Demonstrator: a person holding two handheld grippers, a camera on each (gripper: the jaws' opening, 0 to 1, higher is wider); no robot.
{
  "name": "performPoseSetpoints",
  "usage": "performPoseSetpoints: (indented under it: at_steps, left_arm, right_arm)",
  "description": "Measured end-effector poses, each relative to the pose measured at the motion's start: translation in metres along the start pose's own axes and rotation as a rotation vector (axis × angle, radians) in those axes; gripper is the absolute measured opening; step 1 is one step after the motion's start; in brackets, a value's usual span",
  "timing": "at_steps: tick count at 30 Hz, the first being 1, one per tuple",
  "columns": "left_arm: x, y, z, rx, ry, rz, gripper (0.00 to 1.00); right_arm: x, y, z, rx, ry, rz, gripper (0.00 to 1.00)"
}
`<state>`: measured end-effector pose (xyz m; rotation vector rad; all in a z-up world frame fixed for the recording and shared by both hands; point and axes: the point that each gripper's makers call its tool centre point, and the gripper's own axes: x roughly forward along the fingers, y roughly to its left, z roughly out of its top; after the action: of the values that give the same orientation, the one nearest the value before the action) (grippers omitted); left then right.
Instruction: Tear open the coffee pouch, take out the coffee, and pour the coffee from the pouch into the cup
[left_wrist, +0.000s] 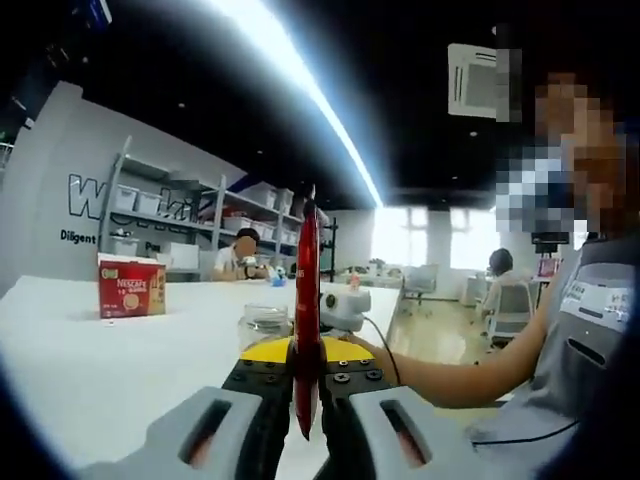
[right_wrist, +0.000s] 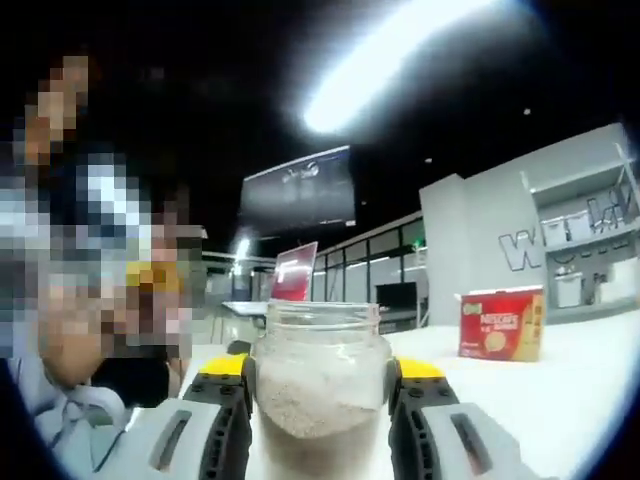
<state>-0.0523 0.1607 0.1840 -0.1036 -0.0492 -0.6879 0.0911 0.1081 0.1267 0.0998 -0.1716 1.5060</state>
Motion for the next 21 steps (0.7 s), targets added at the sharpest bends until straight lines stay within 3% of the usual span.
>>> performPoseSetpoints:
  at_steps: [21]
  left_arm:
    - [-0.003,0.004,-0.005,0.002,0.011,0.010,0.12]
  right_arm:
    - [0.012,0.006,-0.003,0.013,0.005,0.085,0.53]
